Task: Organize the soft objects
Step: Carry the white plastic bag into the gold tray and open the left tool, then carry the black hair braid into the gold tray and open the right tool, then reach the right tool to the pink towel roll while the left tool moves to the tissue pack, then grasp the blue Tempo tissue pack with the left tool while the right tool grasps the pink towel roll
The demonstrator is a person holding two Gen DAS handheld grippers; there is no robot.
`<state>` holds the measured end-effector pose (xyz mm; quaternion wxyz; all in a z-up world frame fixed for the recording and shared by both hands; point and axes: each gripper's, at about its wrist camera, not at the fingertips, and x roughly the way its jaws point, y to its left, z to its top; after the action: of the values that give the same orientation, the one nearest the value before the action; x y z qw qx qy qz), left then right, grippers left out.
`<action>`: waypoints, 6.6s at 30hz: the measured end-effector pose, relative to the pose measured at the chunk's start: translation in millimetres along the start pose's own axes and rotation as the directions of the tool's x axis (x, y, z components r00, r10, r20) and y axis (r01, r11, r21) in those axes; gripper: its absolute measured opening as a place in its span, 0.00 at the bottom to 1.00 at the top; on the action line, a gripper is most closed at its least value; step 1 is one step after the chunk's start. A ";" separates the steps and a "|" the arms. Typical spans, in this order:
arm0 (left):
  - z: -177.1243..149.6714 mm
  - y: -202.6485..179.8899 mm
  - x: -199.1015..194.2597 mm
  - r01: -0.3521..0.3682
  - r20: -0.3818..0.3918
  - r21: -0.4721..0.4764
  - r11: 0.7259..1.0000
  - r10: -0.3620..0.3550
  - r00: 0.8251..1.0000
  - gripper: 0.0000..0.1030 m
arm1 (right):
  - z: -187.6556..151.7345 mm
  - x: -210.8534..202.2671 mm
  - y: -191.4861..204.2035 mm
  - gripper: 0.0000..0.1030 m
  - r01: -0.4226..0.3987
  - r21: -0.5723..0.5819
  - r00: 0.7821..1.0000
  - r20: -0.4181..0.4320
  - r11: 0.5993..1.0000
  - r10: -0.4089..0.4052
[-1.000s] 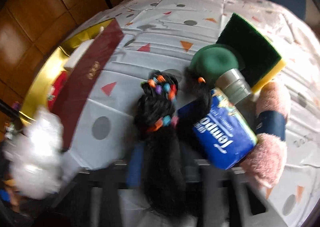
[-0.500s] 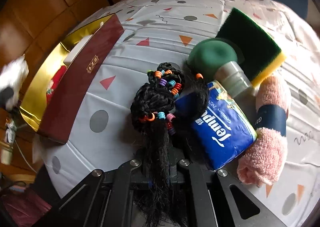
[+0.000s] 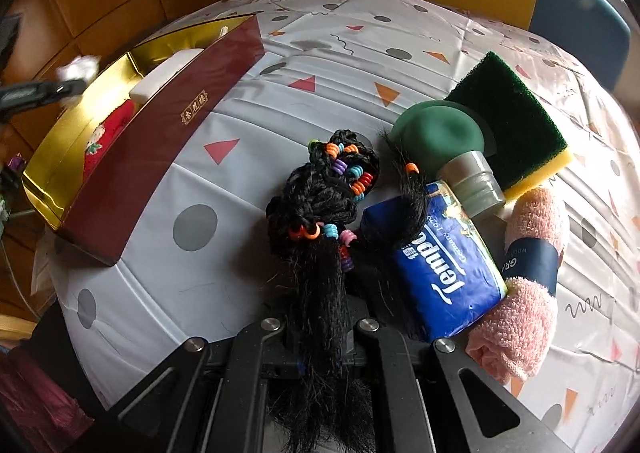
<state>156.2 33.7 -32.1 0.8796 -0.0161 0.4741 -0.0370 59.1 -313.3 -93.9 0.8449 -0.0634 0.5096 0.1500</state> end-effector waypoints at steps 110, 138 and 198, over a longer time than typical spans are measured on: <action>-95.2 35.7 -74.6 -0.062 0.117 -0.188 0.980 0.085 0.989 0.76 | 114.7 52.9 200.8 0.37 -0.345 0.175 0.936 -0.003 0.922 0.351; -93.0 -7.4 -87.4 -0.054 0.149 -0.073 0.996 0.064 0.987 0.76 | 80.5 -57.3 148.1 0.81 -0.088 -0.016 0.955 0.284 0.996 0.089; -78.0 -325.1 9.8 0.309 -0.121 0.533 0.788 -0.291 0.949 0.90 | -38.9 -103.1 -166.2 0.90 0.075 0.789 0.917 0.185 0.609 -0.353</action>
<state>80.3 -290.7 -62.5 0.8224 0.1604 0.4495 -0.3097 34.2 -500.2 -29.2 0.8735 0.2658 0.3677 -0.1765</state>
